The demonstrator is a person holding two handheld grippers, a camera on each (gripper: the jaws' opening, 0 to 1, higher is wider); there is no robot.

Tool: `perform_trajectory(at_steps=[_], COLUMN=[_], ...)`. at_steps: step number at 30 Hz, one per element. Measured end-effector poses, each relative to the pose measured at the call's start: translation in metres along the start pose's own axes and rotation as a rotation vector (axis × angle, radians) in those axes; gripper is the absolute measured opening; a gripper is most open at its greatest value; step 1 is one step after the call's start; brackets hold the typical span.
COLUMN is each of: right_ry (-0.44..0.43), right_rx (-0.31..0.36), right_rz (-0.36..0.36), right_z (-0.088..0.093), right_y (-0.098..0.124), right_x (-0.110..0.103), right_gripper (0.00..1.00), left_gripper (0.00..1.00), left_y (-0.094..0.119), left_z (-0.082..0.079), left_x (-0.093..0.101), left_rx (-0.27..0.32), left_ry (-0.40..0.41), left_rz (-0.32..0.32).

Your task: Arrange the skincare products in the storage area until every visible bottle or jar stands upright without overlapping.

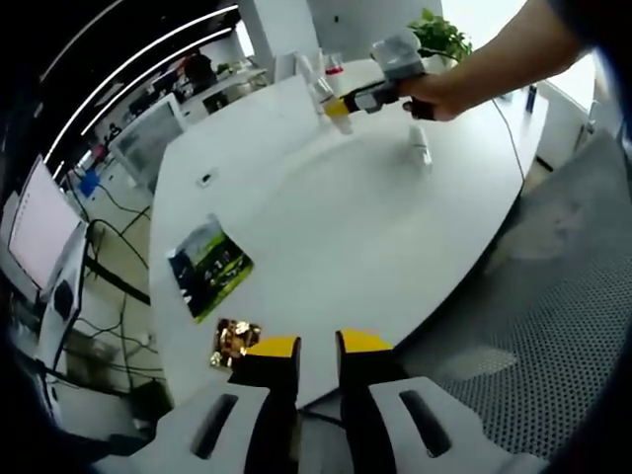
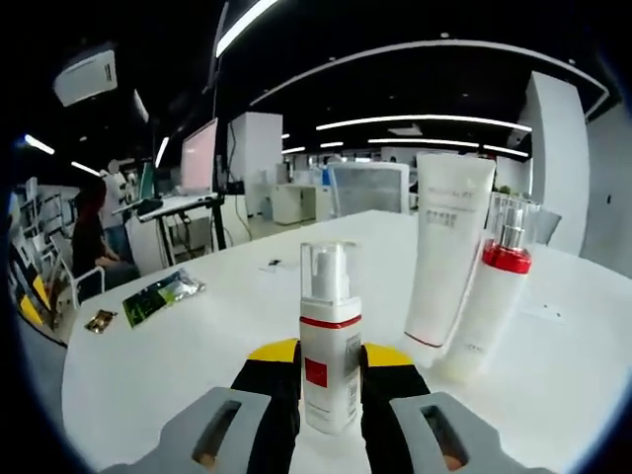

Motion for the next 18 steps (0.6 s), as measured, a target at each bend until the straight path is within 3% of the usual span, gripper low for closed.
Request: perform_trajectory(at_steps=[18], right_ry=[-0.009], right_rx=[0.04], right_rz=[-0.004], right_z=[0.004], right_y=[-0.017], right_x=[0.006], right_gripper=[0.15], left_gripper=[0.1], left_y=[-0.001], left_z=[0.003], left_x=[0.002], left_rx=[-0.019], left_ry=[-0.016], left_rz=[0.011])
Point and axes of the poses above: the point that each gripper's makers call its tool centre point, and the gripper's own axes: y roughly backward along the fingers, x roughly to its right, z roughly out of its underside, the point moved 1 cm from there along y, roughly backward along the fingers, and after that the axes turned 8 degrees about x, right-handed, at the moved point
